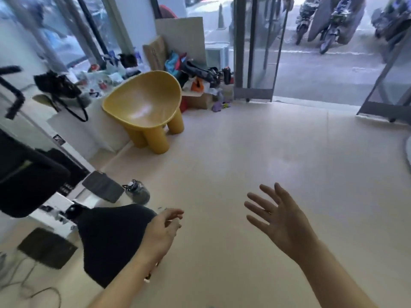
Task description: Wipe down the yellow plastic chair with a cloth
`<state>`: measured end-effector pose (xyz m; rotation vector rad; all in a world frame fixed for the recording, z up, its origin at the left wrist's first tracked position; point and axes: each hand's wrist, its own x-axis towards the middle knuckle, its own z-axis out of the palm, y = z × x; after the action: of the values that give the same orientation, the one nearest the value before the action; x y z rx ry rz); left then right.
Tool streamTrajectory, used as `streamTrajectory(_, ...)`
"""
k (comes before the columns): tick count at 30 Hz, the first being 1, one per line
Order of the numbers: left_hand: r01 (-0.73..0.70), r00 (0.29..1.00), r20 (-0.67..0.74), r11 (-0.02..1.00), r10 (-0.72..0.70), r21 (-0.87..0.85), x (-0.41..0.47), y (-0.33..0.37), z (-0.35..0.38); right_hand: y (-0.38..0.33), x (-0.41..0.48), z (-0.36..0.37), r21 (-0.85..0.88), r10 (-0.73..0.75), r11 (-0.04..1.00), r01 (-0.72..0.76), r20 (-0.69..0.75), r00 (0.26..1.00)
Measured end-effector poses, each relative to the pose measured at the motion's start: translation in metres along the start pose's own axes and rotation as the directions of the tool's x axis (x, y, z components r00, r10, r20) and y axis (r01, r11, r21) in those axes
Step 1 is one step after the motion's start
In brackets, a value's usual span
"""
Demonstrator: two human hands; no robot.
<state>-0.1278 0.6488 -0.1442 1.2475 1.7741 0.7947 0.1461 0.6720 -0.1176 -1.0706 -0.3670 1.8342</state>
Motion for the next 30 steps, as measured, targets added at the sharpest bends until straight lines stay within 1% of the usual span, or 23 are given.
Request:
streamTrajectory(3,0.058,0.991,-0.114,0.989,-0.073,-0.134,0.032,0.019,0.002,-0.032,0.058,0.015,-0.027,0.056,0.998,-0.056,-0.014,0.998)
streamTrajectory(8,0.113,0.956,-0.243,0.969,-0.166,-0.219,0.111,0.034,-0.008,-0.069,0.160,0.065,-0.105,0.140,0.985,-0.140,-0.002,0.990)
streamTrajectory(12,0.147,0.936,-0.276,0.956,-0.218,-0.256,0.201,0.031,-0.030,-0.087,0.251,0.112,-0.124,0.165,0.979,-0.160,0.031,0.986)
streamTrajectory(15,0.164,0.931,-0.286,0.961,-0.225,-0.221,0.285,0.027,-0.062,-0.099,0.322,0.161,-0.139,0.173,0.976,-0.166,0.036,0.984)
streamTrajectory(18,0.170,0.927,-0.298,0.963,-0.228,-0.209,0.357,0.035,-0.100,-0.112,0.385,0.216,-0.207,0.195,0.962,-0.178,0.065,0.979)
streamTrajectory(21,0.167,0.923,-0.316,0.969,-0.219,-0.182,0.423,0.051,-0.139,-0.129,0.441,0.270,-0.295,0.176,0.946,-0.133,0.124,0.977)
streamTrajectory(25,0.143,0.892,-0.417,0.985,-0.172,-0.101,0.495,0.075,-0.191,-0.148,0.506,0.338,-0.460,0.118,0.888,0.001,0.230,0.966)
streamTrajectory(27,0.129,0.862,-0.481,0.987,-0.159,-0.095,0.518,0.083,-0.212,-0.151,0.537,0.373,-0.547,0.130,0.834,0.067,0.314,0.940)
streamTrajectory(30,0.131,0.828,-0.541,0.989,-0.147,-0.068,0.542,0.085,-0.236,-0.143,0.584,0.425,-0.639,0.197,0.752,0.159,0.448,0.872)
